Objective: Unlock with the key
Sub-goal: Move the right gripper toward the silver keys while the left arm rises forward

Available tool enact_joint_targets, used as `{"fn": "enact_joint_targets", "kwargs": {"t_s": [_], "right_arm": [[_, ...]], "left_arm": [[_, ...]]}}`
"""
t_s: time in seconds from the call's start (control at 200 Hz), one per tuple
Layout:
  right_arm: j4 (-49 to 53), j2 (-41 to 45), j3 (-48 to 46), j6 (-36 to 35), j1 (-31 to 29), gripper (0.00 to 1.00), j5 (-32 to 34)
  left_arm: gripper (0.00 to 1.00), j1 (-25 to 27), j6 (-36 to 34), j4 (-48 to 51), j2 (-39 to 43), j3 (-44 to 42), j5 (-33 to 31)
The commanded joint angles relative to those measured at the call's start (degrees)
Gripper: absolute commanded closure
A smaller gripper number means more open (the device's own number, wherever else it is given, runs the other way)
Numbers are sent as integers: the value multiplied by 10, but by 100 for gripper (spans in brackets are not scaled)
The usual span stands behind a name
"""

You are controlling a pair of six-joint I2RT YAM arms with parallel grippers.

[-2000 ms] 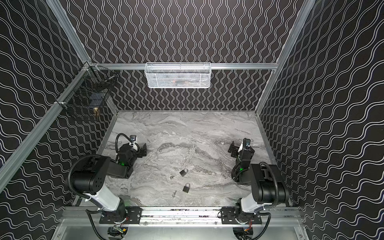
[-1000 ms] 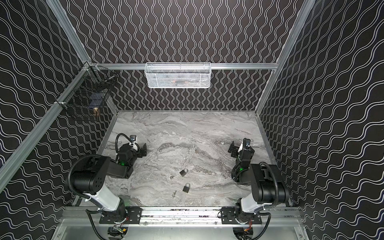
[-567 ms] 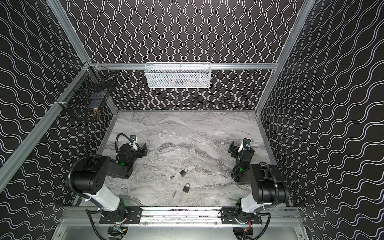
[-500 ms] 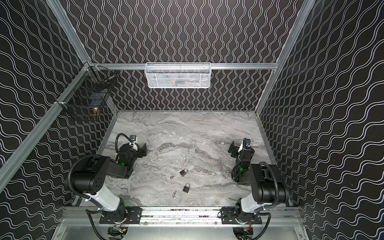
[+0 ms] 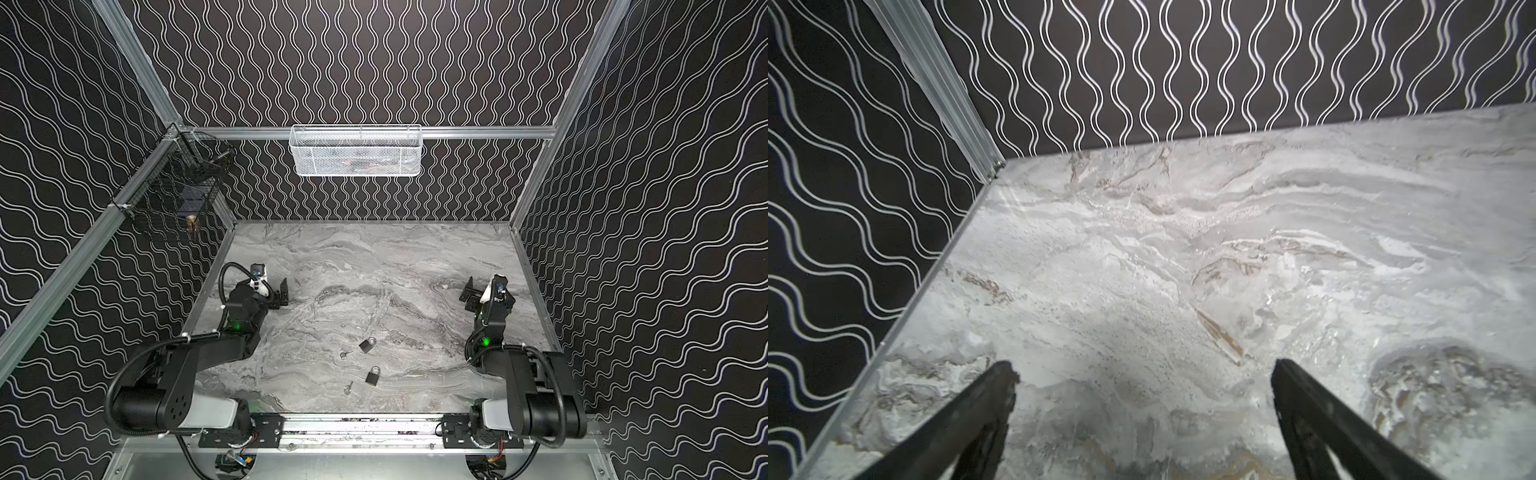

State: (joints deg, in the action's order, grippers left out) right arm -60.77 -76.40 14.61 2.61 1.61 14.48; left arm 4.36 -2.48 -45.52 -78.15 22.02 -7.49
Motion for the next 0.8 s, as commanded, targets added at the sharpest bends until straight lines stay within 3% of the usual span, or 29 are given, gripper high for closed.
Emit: {"fn": "enact_joint_targets", "kwargs": {"t_s": [0.0, 0.115, 0.245, 0.4, 0.621, 0.796], "right_arm": [[120, 36, 31, 44, 1, 1, 9], [243, 71, 82, 87, 2, 1, -20], [413, 100, 150, 241, 5, 1, -9], [471, 109, 171, 284, 12, 1, -108], [526, 124, 192, 278, 9, 1, -205], [591, 117, 220, 270, -42, 1, -218]], "left_arm": [[1, -1, 47, 64, 39, 11, 3], [1, -1, 121, 109, 92, 20, 10], [1, -1, 226, 211, 135, 59, 7], [1, -1, 370, 318, 134, 97, -21], [1, -3, 377, 356, 136, 115, 59], [1, -2, 387, 380, 175, 101, 97]]}}
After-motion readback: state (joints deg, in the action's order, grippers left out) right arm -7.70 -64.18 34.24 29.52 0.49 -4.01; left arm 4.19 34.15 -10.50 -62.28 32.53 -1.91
